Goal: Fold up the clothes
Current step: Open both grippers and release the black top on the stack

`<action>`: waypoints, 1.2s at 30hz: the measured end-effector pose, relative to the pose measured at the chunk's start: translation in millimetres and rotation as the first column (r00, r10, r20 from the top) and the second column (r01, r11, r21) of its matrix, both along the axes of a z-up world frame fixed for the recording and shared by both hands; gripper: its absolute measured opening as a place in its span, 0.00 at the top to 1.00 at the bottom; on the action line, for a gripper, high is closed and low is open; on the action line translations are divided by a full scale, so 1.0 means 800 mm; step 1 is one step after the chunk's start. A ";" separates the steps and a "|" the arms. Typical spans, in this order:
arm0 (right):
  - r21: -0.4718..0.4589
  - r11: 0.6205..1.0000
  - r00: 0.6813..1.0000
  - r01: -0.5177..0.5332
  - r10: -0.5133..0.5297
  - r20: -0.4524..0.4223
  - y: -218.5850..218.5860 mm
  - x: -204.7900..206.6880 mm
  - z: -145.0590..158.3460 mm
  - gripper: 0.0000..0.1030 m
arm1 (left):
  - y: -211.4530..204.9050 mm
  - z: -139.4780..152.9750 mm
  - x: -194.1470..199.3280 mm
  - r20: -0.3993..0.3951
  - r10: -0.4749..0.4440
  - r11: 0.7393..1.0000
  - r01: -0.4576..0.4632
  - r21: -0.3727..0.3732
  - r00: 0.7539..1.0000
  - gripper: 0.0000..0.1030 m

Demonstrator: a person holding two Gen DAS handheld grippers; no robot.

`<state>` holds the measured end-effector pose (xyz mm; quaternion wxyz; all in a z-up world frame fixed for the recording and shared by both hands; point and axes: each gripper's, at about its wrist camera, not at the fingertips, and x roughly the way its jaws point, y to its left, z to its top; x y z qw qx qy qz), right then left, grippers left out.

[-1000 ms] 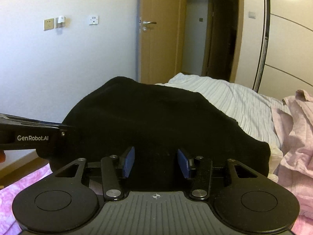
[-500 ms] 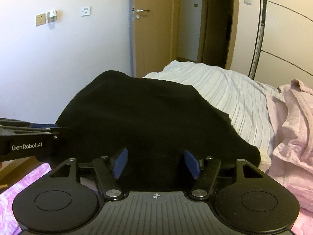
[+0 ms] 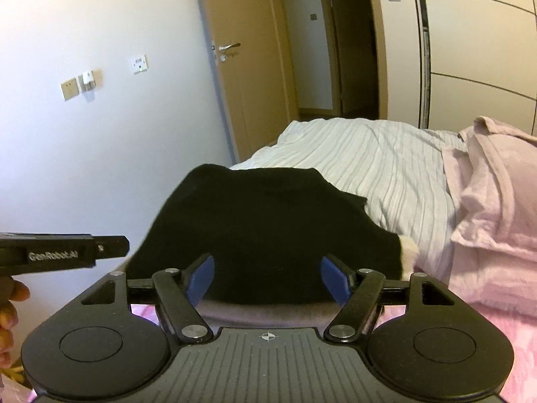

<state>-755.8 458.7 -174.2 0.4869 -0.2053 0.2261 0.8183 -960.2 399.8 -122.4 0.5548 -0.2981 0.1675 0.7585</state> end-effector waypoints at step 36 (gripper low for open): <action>-0.103 0.990 0.992 -0.096 0.104 0.069 -0.322 0.189 0.140 0.31 | -0.365 0.132 0.263 -0.062 0.117 0.993 -0.118 0.003 0.991 0.01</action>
